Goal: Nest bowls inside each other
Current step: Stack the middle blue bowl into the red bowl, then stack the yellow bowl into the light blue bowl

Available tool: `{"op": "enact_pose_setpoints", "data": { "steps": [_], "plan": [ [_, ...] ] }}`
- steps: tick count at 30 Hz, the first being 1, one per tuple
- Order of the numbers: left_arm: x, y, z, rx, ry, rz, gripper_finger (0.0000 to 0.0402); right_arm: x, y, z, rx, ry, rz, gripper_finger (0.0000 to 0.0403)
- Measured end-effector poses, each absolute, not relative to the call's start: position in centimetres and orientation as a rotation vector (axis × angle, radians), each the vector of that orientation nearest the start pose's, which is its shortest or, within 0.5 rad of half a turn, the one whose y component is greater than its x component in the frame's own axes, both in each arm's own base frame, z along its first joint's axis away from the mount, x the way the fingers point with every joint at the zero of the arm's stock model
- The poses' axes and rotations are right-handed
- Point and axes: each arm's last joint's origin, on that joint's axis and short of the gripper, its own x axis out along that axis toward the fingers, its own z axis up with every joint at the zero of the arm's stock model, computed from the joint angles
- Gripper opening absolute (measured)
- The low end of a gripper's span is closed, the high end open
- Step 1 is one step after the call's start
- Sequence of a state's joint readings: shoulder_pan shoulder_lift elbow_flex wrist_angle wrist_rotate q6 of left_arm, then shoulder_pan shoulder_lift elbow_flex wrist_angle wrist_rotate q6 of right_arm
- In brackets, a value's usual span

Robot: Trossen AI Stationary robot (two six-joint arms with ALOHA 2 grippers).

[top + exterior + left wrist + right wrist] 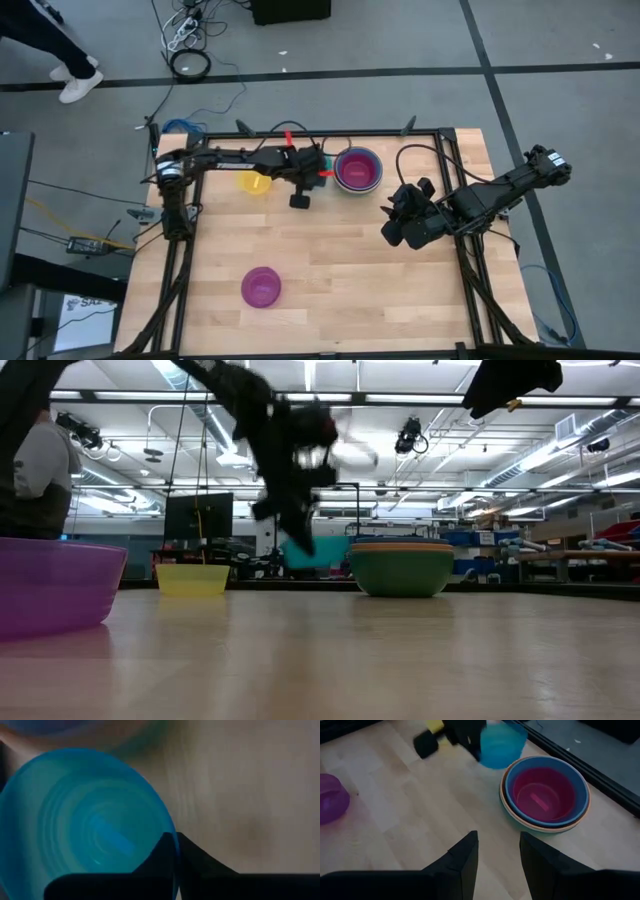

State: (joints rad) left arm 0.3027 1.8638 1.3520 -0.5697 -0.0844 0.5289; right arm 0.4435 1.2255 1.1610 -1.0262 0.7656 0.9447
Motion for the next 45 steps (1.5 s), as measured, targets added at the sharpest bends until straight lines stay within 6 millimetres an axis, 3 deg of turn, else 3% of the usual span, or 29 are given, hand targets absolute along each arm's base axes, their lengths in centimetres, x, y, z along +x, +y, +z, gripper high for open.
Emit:
{"op": "enact_pose_setpoints", "data": {
  "steps": [5,9,15,19,28,33,38,45],
  "plan": [
    [38.4,10.4,26.0,0.429,0.916,0.063,0.0004,20.7,7.6,31.4,0.237,0.655,-0.673,0.0132],
    [40.0,10.6,28.1,0.432,0.813,0.059,0.0004,20.6,7.5,30.5,0.238,0.668,-0.693,0.0132],
    [41.5,10.9,27.2,0.405,0.816,0.015,0.0003,20.4,7.4,29.3,0.250,0.696,-0.705,0.0132],
    [42.5,10.9,25.2,0.359,0.845,0.008,0.0008,20.4,7.5,28.7,0.253,0.702,-0.702,0.0132],
    [43.6,10.8,25.9,0.319,0.699,0.041,0.0116,20.5,7.5,28.4,0.258,0.704,-0.696,0.0132],
    [43.6,10.8,26.0,0.268,0.690,0.052,0.0152,20.5,7.5,28.4,0.259,0.703,-0.696,0.0132],
    [42.2,10.6,26.3,0.297,0.814,0.055,0.0157,20.5,7.5,28.4,0.260,0.705,-0.695,0.0132],
    [35.7,10.6,27.1,0.277,1.295,0.018,0.0158,20.5,7.6,28.3,0.291,0.708,-0.694,0.0132]
  ]
}}
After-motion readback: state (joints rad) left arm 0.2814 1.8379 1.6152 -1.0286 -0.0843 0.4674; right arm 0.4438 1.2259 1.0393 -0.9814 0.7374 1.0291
